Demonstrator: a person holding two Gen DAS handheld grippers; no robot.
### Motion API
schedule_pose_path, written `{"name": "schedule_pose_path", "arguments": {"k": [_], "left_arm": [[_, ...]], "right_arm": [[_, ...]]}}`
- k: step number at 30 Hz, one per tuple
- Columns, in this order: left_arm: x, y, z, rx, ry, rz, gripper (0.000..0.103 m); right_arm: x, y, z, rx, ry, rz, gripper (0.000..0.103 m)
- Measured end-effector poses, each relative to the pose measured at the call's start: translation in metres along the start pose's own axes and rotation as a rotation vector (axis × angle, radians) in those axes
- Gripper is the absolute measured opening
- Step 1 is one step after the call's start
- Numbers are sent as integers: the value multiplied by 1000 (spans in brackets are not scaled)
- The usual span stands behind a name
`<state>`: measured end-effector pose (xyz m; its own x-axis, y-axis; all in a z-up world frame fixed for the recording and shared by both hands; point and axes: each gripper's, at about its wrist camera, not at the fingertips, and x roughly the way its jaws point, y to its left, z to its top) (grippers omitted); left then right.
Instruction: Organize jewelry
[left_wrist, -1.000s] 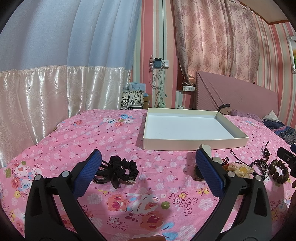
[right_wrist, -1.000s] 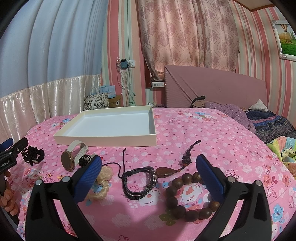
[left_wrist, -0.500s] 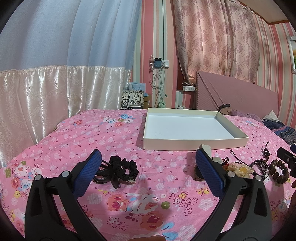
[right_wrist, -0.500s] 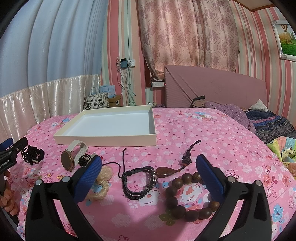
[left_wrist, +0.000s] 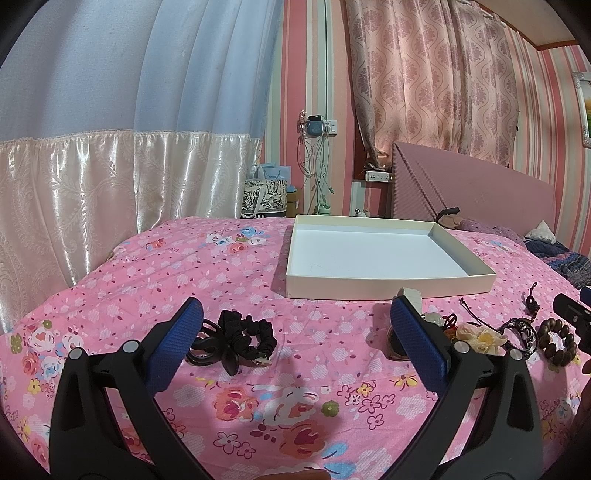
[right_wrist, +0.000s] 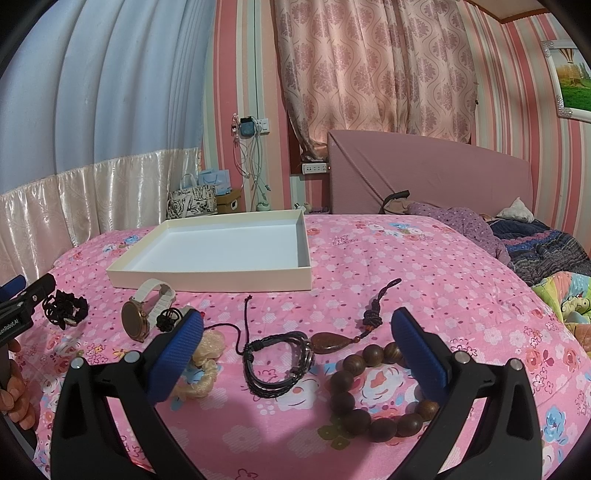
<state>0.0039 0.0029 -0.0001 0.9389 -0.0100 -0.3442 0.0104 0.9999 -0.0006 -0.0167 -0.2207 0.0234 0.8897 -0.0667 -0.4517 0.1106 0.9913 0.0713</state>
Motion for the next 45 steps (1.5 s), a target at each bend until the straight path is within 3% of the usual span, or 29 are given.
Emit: {"name": "schedule_pose_path", "arguments": {"k": [17,25,27,32,36,45], "left_arm": [[-3,4,0,-4,-4,0,100],[-4,5,0,-31,10,8,100],[-3,6,0,-39,14,17,100],[1,0,0,-9,49,0,100],[4,1,2,11,87,-14,100],[20,37,6,35,151,16,100]], "right_arm": [[-1,-6,0,7,5,-8,101],[3,-48,-9,154,130,33,100],[3,-41,-10,105,147,36,82],[6,-13,-10,-17,188,75,68],[25,-12,-9,-48,255,77,43],[68,-9,-11,-40,393,92,39]]}}
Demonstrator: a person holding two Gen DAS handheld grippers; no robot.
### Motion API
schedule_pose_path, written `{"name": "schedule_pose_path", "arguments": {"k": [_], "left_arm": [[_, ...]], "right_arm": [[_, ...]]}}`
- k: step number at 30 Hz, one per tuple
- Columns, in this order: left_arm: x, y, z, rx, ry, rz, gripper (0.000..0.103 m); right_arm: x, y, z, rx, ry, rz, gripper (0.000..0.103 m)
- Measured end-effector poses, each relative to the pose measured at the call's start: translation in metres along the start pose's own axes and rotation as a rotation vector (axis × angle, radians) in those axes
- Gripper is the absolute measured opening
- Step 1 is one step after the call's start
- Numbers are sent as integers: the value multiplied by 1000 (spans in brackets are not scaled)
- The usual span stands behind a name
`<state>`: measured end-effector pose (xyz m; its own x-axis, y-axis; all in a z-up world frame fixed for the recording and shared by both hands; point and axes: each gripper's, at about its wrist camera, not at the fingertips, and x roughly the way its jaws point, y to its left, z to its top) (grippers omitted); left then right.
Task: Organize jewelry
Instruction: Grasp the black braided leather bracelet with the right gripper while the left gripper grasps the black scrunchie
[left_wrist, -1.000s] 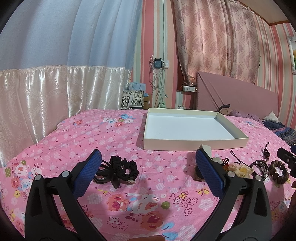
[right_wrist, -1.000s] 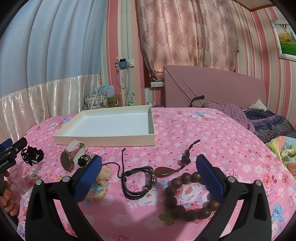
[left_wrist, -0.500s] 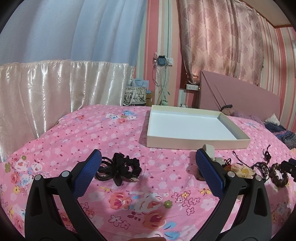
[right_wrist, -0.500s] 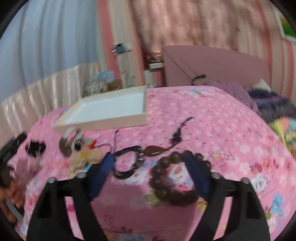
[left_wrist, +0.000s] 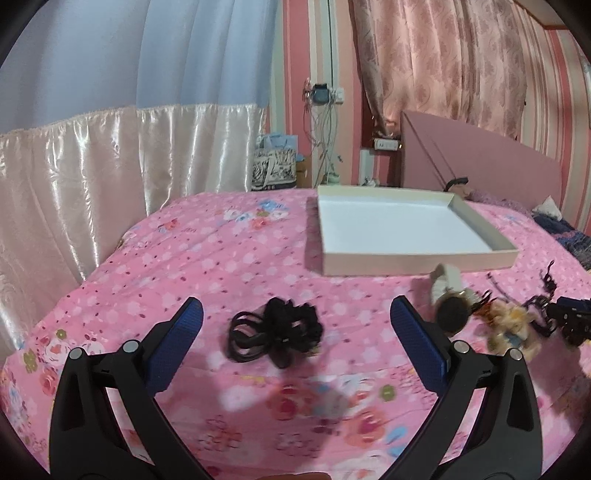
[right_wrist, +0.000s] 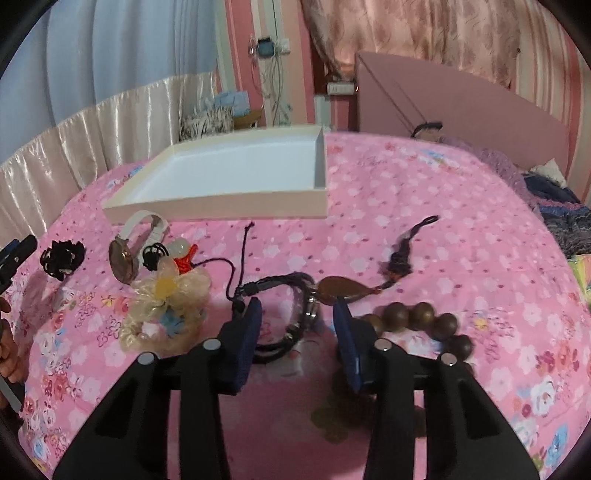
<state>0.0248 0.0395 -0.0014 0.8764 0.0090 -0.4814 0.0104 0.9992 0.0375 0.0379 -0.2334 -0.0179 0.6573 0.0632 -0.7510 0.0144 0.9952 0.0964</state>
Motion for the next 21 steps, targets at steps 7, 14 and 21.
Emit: {"name": "schedule_pose_path", "arguments": {"k": [7,14,21], "left_arm": [[19,2,-8,21,89,-24,98],[33,5,-7,32,145,-28,78],[47,45,12,-66,179,-35,72]], "right_arm": [[16,5,1,-7,55,-33,18],[-10,6,-5,12,-35,6,18],[-33,0,0,30,-102,20,17]]}}
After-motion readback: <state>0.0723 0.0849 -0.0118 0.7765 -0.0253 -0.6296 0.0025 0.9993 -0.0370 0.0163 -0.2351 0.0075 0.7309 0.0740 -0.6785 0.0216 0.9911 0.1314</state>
